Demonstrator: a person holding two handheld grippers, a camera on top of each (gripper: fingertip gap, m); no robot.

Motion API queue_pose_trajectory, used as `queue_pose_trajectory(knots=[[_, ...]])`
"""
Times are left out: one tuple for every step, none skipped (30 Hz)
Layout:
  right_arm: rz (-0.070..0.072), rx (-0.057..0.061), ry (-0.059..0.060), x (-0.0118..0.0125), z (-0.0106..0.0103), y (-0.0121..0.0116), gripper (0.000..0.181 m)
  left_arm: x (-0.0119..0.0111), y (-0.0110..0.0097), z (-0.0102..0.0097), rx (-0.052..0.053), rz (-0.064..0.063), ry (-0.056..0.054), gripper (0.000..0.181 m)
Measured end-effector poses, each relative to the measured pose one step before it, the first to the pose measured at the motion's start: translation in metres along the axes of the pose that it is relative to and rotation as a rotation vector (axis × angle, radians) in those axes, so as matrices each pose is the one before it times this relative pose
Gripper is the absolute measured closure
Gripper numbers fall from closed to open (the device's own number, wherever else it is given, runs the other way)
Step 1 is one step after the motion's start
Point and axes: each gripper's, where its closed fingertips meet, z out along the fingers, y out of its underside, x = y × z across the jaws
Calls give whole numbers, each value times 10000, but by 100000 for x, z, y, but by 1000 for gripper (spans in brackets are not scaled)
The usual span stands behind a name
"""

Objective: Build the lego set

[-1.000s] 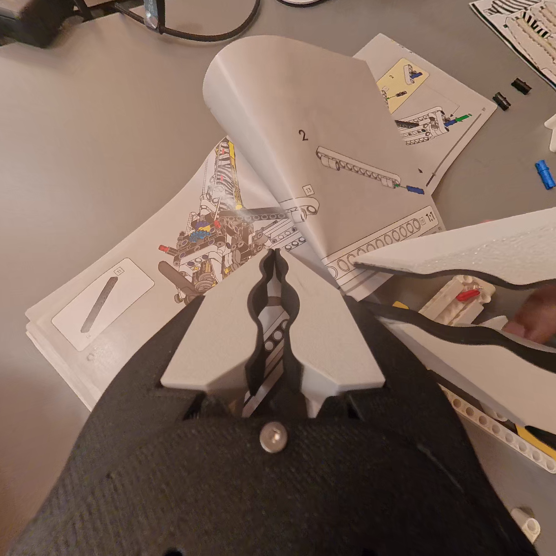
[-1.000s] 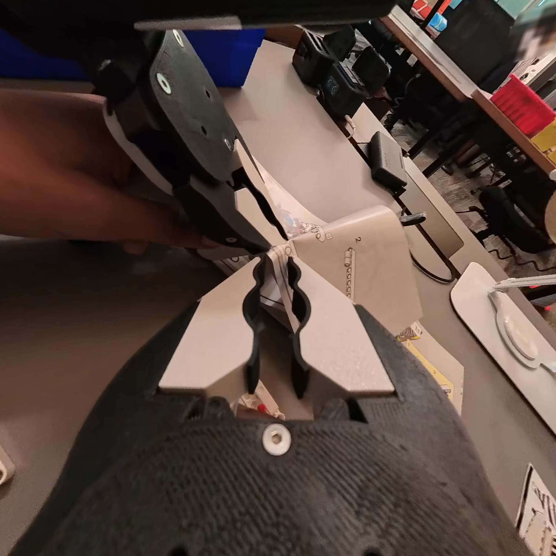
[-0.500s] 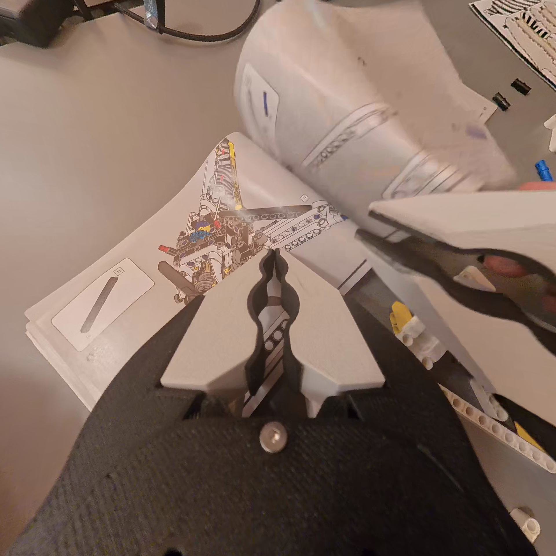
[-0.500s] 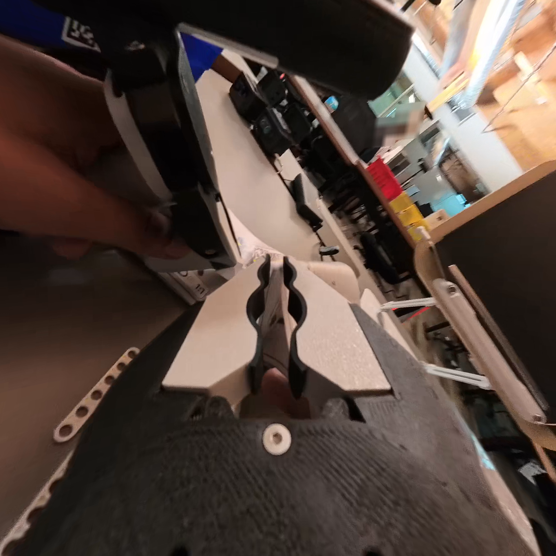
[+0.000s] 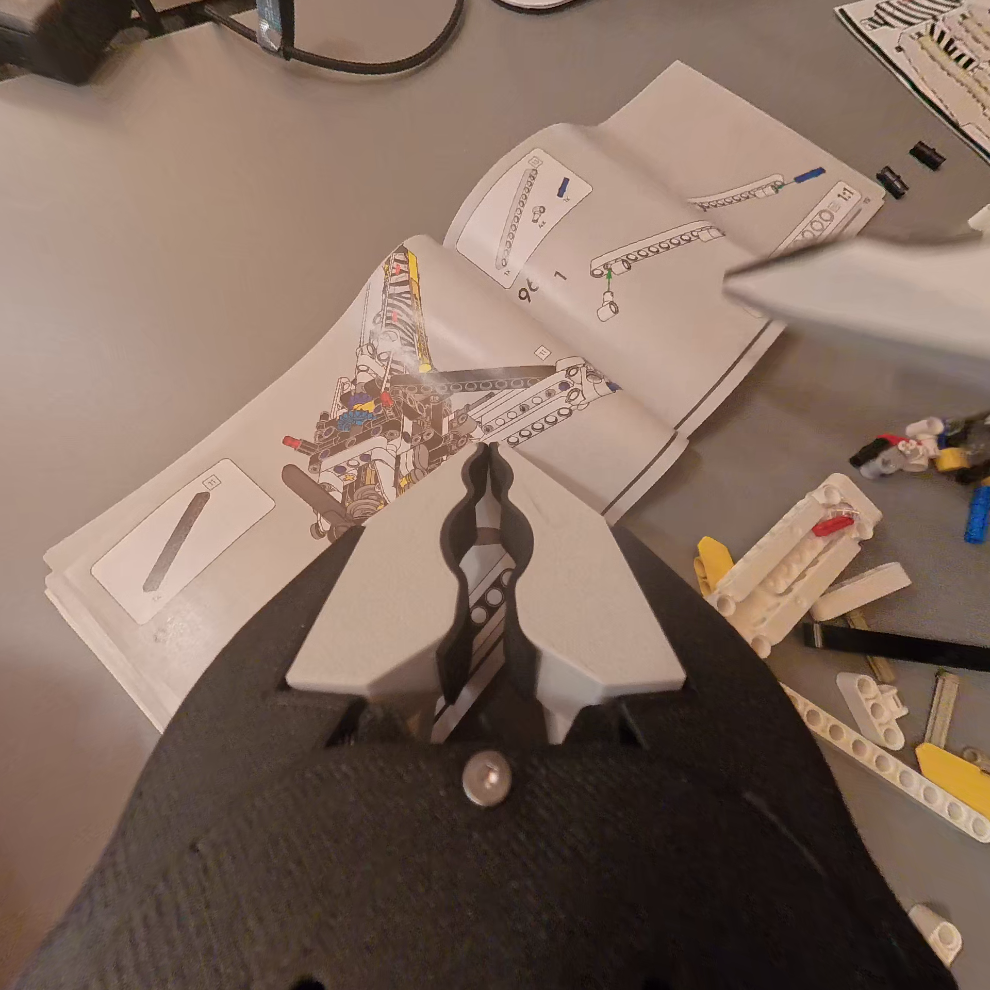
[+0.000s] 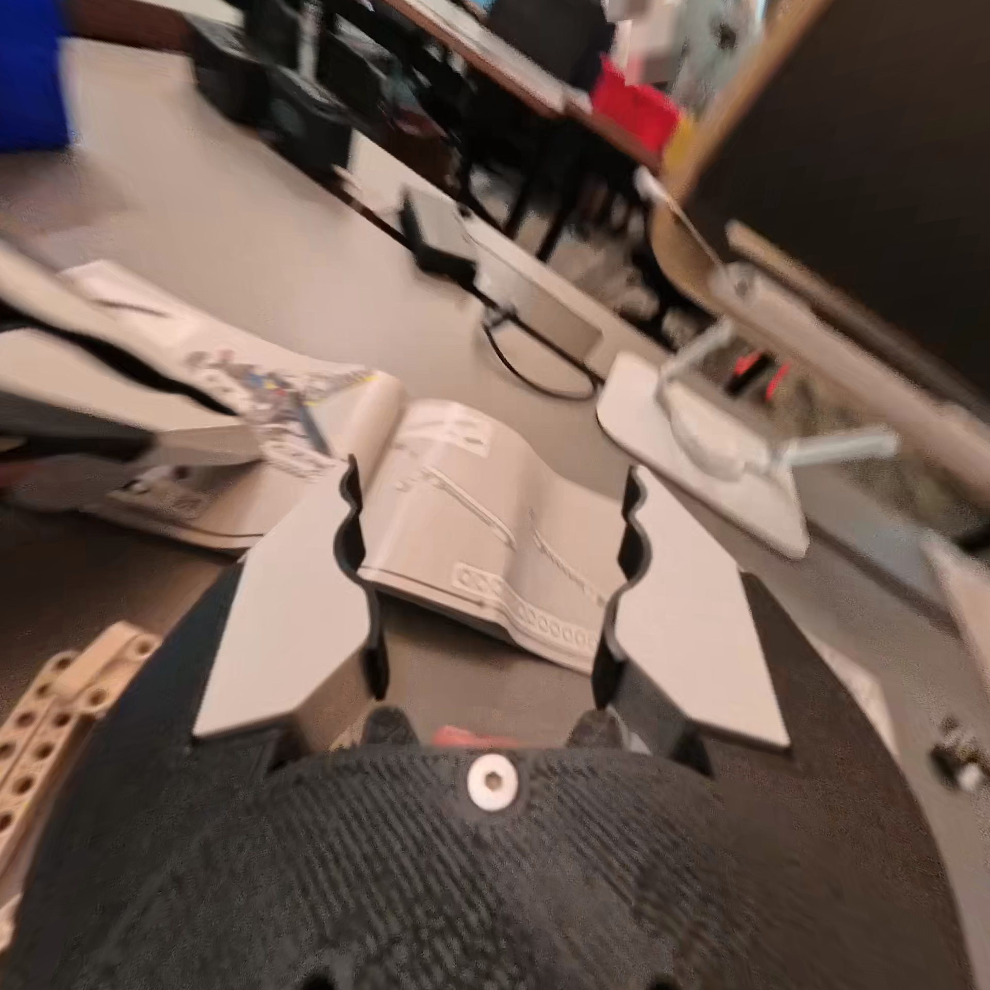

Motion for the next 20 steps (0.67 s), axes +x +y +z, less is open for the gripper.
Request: queue_pose_trajectory(knots=[[1190, -683, -42, 1374, 549, 1342, 81, 3, 2, 1, -1, 20, -20, 180], [1145, -760, -272, 949, 645, 1242, 79, -3, -10, 0, -2, 15, -14, 180], [952, -799, -579, 287, 621, 1124, 77, -4, 1, 2, -2, 9, -8, 180], [754, -752, -672, -96, 577, 1036, 75, 7, -4, 9, -3, 6, -5, 180], [589, -596, -496, -92, 605, 975, 73, -5, 1, -1, -1, 3, -2, 180], [333, -426, -240, 68, 629, 898, 71, -2, -2, 2, -1, -4, 3, 180], [-60, -126, 136, 313, 326, 381, 69, -2, -4, 3, 1, -4, 3, 180], [-291, -39, 297, 244, 67, 62, 80, 1, -2, 4, 0, 3, -7, 180], [-293, -197, 227, -5, 104, 210, 81, -1, 2, 0, -2, 11, -11, 180], [-389, -213, 195, -147, 80, 220, 83, -6, 1, 2, -3, 11, -8, 180], [-475, -169, 16, -481, -12, 173, 93, 6, -1, -1, 3, 1, -2, 180], [-353, -52, -456, -1222, -138, 16, 116, 5, -3, 3, 0, -5, 8, 180], [-80, 51, -865, -1817, -95, -172, 138, 0, 0, 12, 3, -7, 3, 180], [-34, 184, -649, -1494, 53, -353, 160, -5, 3, -4, 0, -3, 5, 180], [-328, 318, -156, -861, 23, -508, 181, 1, 4, 5, 4, -18, 17, 180], [-586, 345, 92, -639, -118, -604, 181, 0, 2, -7, 2, -26, 22, 180], [-704, 387, 125, -745, -209, -765, 181, -28, 0, -5, 2, -28, 8, 180], [-773, 427, 144, -888, -223, -887, 181, -62, 27, -15, -6, -44, -12, 180], [-842, 355, 113, -1085, -157, -812, 181, -72, 62, -56, -30, -114, 15, 180], [-914, 278, 61, -1287, -31, -746, 181, -216, 90, -144, -119, -295, -1, 180]])
